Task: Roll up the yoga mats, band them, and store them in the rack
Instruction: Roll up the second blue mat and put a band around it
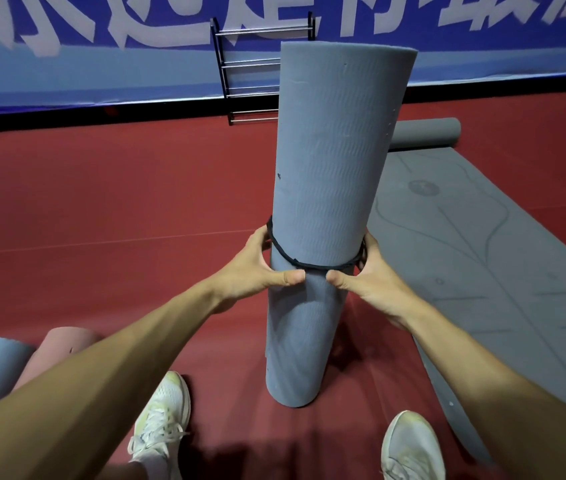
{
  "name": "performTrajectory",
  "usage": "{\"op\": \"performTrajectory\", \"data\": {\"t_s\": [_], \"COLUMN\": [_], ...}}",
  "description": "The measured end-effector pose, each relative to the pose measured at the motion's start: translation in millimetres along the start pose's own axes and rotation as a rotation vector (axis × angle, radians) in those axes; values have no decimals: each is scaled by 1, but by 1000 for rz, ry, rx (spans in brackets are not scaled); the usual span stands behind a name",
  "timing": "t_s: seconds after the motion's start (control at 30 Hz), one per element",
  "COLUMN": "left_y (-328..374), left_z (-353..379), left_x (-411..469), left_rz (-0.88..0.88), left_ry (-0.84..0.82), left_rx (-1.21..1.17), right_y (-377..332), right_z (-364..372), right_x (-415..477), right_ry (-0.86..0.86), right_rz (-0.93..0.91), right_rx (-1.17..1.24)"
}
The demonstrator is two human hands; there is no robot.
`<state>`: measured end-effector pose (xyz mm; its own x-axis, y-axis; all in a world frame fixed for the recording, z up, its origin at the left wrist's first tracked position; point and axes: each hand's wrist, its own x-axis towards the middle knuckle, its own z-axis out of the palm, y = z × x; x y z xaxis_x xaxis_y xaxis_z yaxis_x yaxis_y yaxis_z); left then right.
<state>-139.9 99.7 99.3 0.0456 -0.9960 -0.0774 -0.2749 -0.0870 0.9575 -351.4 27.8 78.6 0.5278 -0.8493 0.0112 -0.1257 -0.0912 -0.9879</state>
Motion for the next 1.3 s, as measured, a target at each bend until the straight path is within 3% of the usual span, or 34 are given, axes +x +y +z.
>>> {"op": "performTrajectory", "data": {"t_s": [0.13, 0.4, 0.6, 0.8, 0.93, 1.13, 1.3], "left_y": [-11, -8, 54, 111, 90, 69, 91], "left_z": [15, 19, -3, -33, -27, -19, -23], "left_x": [6, 10, 1, -26, -52, -61, -66], "left_rz": [10, 97, 145, 124, 95, 74, 197], "left_ry": [-70, 130, 273, 123, 165, 164, 106], "left_rx": [-15, 63, 116, 213, 234, 216, 103], "right_y": [11, -3, -57, -114, -104, -87, -110], "right_z": [4, 5, 9, 3, 11, 17, 21], "right_x": [1, 4, 7, -6, -29, -44, -44], "right_ry": [-13, 132, 238, 170, 197, 168, 204], "right_rz": [-26, -17, -108, -117, -86, -68, -102], "right_rx": [3, -13, 108, -139, -274, -206, -31]}}
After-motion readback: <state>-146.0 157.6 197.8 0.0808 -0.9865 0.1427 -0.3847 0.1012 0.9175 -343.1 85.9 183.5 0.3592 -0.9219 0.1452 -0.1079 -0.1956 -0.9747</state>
